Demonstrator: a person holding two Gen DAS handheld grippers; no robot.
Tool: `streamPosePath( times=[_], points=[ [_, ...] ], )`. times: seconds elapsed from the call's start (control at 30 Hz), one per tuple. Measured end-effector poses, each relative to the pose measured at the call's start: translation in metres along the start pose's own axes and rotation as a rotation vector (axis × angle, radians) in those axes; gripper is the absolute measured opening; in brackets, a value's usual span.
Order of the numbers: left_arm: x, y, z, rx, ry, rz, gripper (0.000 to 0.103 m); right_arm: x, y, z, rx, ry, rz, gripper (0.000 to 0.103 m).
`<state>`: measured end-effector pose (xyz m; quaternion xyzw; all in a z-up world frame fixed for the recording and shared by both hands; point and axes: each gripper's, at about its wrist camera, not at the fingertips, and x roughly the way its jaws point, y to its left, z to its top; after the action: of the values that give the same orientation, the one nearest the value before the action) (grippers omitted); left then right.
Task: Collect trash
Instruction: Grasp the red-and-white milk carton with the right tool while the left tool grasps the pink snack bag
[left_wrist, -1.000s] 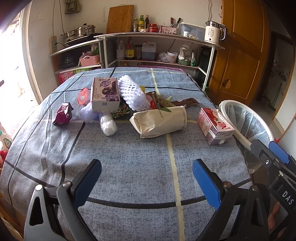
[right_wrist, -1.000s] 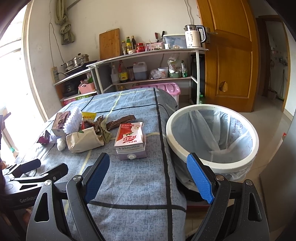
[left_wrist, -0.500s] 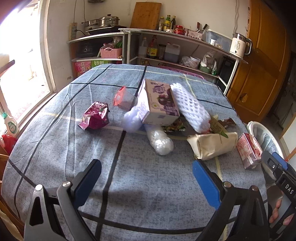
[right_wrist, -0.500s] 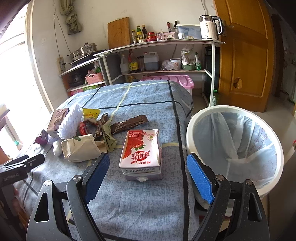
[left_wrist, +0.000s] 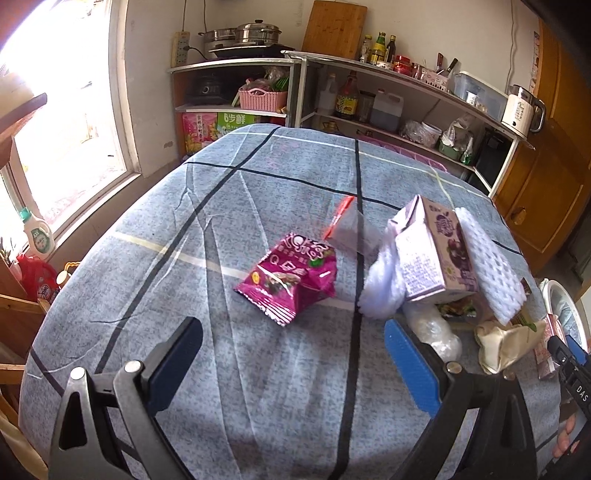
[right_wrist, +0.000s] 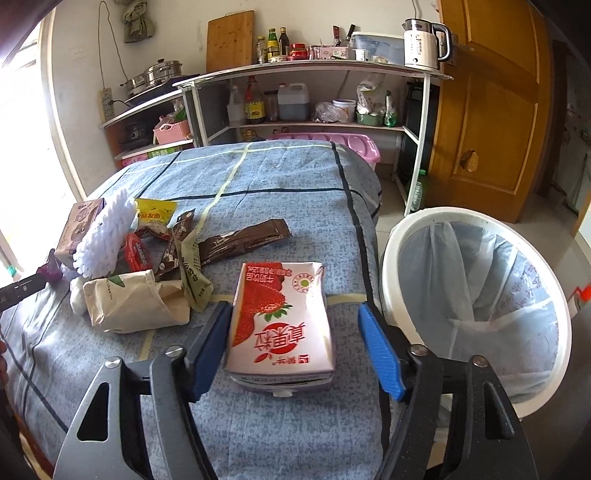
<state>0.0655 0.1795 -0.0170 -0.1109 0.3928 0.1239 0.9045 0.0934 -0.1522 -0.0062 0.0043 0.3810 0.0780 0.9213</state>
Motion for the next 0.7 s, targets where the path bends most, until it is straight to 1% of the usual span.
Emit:
streamPosePath(
  times=[0.03, 0.07, 0.2, 0.37, 0.43, 0.5, 0.57, 0.63, 0.67, 0.7],
  points=[
    [0.003, 0.004, 0.002, -0.007, 0.003, -0.001, 0.1, 0.002, -0.002, 0.0, 0.01, 0.01, 0.006, 0.059],
    [0.006, 0.007, 0.004, -0.009, 0.004, -0.002, 0.1, 0.004, -0.004, 0.0, 0.021, 0.021, 0.014, 0.055],
    [0.018, 0.013, 0.012, -0.014, 0.019, 0.016, 0.1, 0.006, -0.003, 0.0, 0.034, 0.021, 0.02, 0.055],
    [0.028, 0.018, 0.016, -0.027, 0.038, -0.003, 0.1, 0.005, -0.001, 0.0, 0.04, 0.022, 0.011, 0.055],
    [0.028, 0.019, 0.016, -0.035, 0.036, -0.007, 0.095, 0.005, 0.0, 0.0, 0.044, 0.026, 0.009, 0.055],
    [0.029, 0.019, 0.016, -0.03, 0.035, -0.011, 0.094, 0.006, 0.0, 0.0, 0.04, 0.026, 0.004, 0.055],
    [0.032, 0.02, 0.016, -0.032, 0.047, -0.022, 0.087, 0.006, 0.002, -0.001, 0.038, 0.025, 0.0, 0.055],
    [0.036, 0.022, 0.017, -0.034, 0.059, -0.03, 0.083, 0.005, 0.002, -0.001, 0.043, 0.025, -0.001, 0.055],
    [0.036, 0.021, 0.017, -0.033, 0.061, -0.031, 0.077, 0.005, 0.001, -0.001, 0.045, 0.025, 0.0, 0.055],
    [0.036, 0.021, 0.017, -0.031, 0.059, -0.033, 0.075, 0.005, 0.001, -0.001, 0.045, 0.024, 0.0, 0.055]
  ],
)
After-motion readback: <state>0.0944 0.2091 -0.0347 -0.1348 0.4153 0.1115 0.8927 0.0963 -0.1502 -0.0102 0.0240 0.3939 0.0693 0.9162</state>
